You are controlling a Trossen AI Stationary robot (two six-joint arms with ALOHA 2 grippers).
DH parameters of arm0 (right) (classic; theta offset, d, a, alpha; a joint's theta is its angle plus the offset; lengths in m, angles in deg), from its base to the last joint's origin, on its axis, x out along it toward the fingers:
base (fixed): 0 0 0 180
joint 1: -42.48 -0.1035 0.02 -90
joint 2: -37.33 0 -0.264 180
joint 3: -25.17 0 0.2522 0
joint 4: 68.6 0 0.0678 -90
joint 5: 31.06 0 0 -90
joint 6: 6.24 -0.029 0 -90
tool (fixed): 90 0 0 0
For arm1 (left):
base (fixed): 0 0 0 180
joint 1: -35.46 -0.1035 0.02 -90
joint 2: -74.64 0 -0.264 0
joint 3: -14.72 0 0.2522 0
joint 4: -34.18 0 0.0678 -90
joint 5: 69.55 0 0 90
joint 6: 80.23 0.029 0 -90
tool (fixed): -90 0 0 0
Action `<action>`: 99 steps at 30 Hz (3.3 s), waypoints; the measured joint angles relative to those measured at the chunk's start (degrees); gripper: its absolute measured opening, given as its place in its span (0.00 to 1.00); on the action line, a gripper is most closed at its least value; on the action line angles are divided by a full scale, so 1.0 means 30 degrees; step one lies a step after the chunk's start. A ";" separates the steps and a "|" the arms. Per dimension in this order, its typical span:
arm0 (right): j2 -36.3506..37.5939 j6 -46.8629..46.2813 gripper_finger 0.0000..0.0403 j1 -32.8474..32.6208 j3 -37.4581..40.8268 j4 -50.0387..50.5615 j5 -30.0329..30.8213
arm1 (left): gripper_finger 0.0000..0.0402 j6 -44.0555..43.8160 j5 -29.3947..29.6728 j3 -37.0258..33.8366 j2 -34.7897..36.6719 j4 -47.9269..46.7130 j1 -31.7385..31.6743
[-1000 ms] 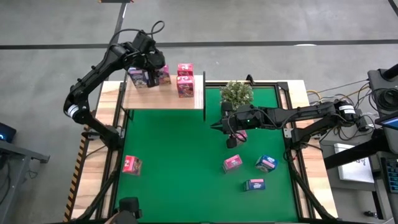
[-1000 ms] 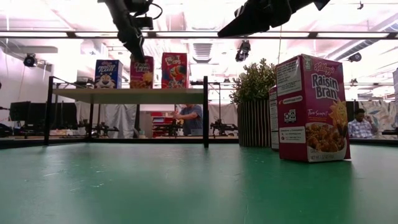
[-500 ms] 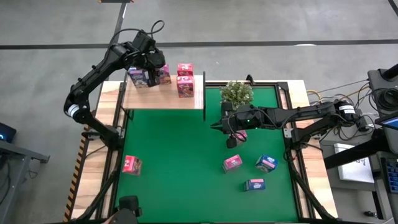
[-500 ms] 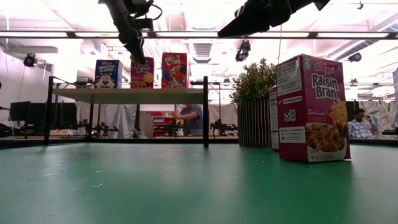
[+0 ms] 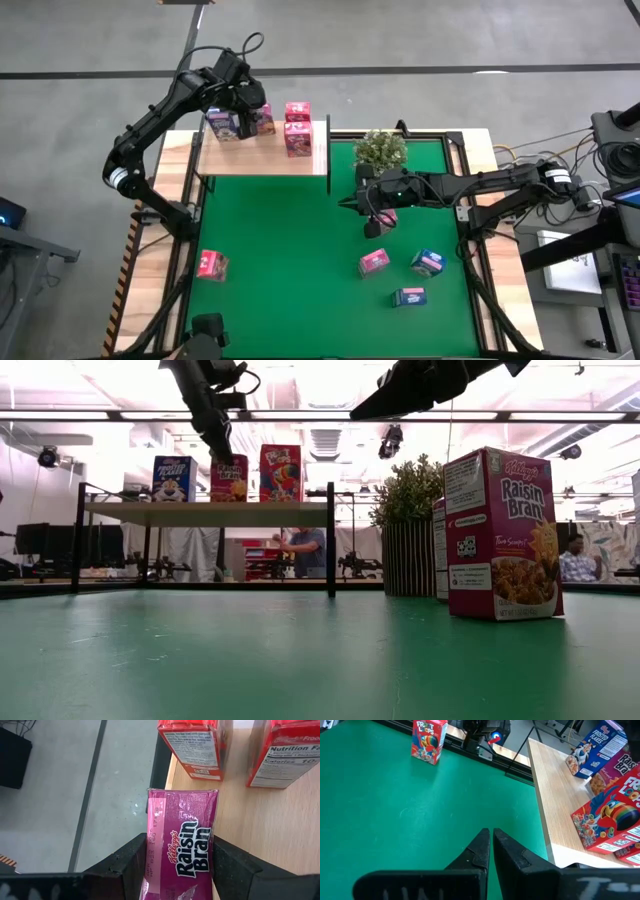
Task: Stack cereal on shelf
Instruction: Put the left pink cereal box on the shelf
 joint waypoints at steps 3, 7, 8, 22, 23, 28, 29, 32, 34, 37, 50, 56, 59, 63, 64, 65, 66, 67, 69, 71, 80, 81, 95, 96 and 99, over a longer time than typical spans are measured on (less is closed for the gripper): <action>0.0000 -0.0002 0.03 0.0000 0.0000 0.0000 0.0000 | 0.44 -0.0057 -0.0004 0.0000 0.0000 -0.0011 0.0000; 0.0000 0.0000 0.03 0.0000 -0.0003 0.0000 0.0003 | 0.44 -0.0291 -0.0063 -0.0083 0.0000 -0.0133 0.0000; 0.0003 -0.0004 0.03 0.0000 -0.0004 0.0000 0.0004 | 0.44 -0.0298 -0.0164 -0.0101 0.0000 -0.0229 0.0000; 0.0022 0.0004 0.03 0.0000 -0.0212 0.0000 0.0000 | 0.44 -0.0296 -0.0543 -0.0211 0.0000 -0.0210 -0.0015; 0.0022 -0.0004 0.03 0.0000 -0.0219 0.0000 0.0007 | 0.44 -0.0299 -0.0543 -0.0211 0.0000 -0.0208 -0.0015; 0.0022 0.0000 0.03 0.0000 -0.0226 0.0007 0.0000 | 0.47 -0.0291 -0.0543 -0.0211 0.0000 -0.0130 -0.0015; 0.0022 -0.0004 0.03 0.0000 -0.0233 0.0007 0.0000 | 0.48 -0.0291 -0.0543 -0.0211 0.0000 -0.0117 -0.0015; 0.0029 -0.0004 0.03 0.0000 -0.0233 0.0007 0.0000 | 0.51 -0.0291 -0.0535 -0.0211 0.0003 -0.0113 -0.0015; 0.0029 -0.0004 0.03 0.0000 -0.0233 0.0007 0.0000 | 0.53 -0.0248 -0.0535 -0.0211 0.0007 -0.0115 -0.0015; 0.0029 -0.0004 0.03 0.0000 -0.0233 0.0007 0.0000 | 0.54 -0.0114 -0.0535 -0.0211 0.0007 -0.0120 -0.0015; 0.0029 -0.0003 0.03 -0.0001 -0.0240 0.0007 0.0000 | 0.54 0.0256 -0.0507 0.0969 0.0036 -0.0921 -0.0011; 0.0029 -0.0004 0.03 -0.0007 -0.0240 0.0007 0.0007 | 0.49 -0.0130 -0.0501 0.1501 0.0744 -0.1659 0.0608; 0.0029 -0.0004 0.03 -0.0001 -0.0240 0.0007 0.0019 | 0.42 -0.0326 -0.0506 0.1331 0.1029 -0.2481 0.1208; 0.0036 -0.0004 0.03 0.0000 -0.0240 0.0007 0.0117 | 0.27 -0.0680 -0.0506 0.0539 0.1365 -0.2788 0.1909; 0.0036 -0.0006 0.03 -0.0006 -0.0240 0.0007 0.0117 | 0.23 -0.0704 -0.0482 0.0198 0.1421 -0.2777 0.2013; 0.0036 -0.0080 0.03 0.0000 -0.0240 0.0007 0.0117 | 0.19 -0.0711 -0.0319 -0.0176 0.1435 -0.2805 0.2081; 0.0036 -0.0170 0.03 -0.0004 -0.0240 0.0007 0.0117 | 0.15 -0.0718 0.0106 -0.0537 0.1435 -0.2817 0.2115; 0.0036 -0.0203 0.03 -0.0006 -0.0240 0.0007 0.0117 | 0.12 -0.0714 0.0723 -0.0888 0.1428 -0.2765 0.2127; 0.0036 -0.0204 0.03 -0.0004 -0.0240 0.0007 0.0117 | 0.05 -0.0721 0.2092 -0.1530 0.1435 -0.2405 0.2127; 0.0036 -0.0200 0.03 -0.0006 -0.0240 0.0007 0.0117 | 0.01 -0.0721 0.3234 -0.1934 0.1435 -0.1893 0.2120; 0.0044 -0.0175 0.03 -0.0003 -0.0240 0.0007 0.0124 | 0.01 -0.0721 0.3690 -0.2164 0.1443 -0.0928 0.2106; 0.0044 -0.0162 0.03 -0.0005 -0.0240 0.0007 0.0124 | 0.01 -0.0721 0.3696 -0.2164 0.1443 -0.0916 0.2106; 0.0044 -0.0149 0.03 -0.0005 -0.0240 0.0000 0.0124 | 0.00 -0.0544 0.4659 -0.2200 0.1450 -0.0890 0.2011; 0.0044 -0.0146 0.03 -0.0005 -0.0240 0.0000 0.0124 | 0.00 -0.0558 0.4650 -0.2200 0.1450 -0.0885 0.2011; 0.0044 -0.0149 0.03 -0.0006 -0.0240 0.0000 0.0124 | 0.00 -0.0597 0.4227 -0.2200 0.1443 -0.0860 0.2011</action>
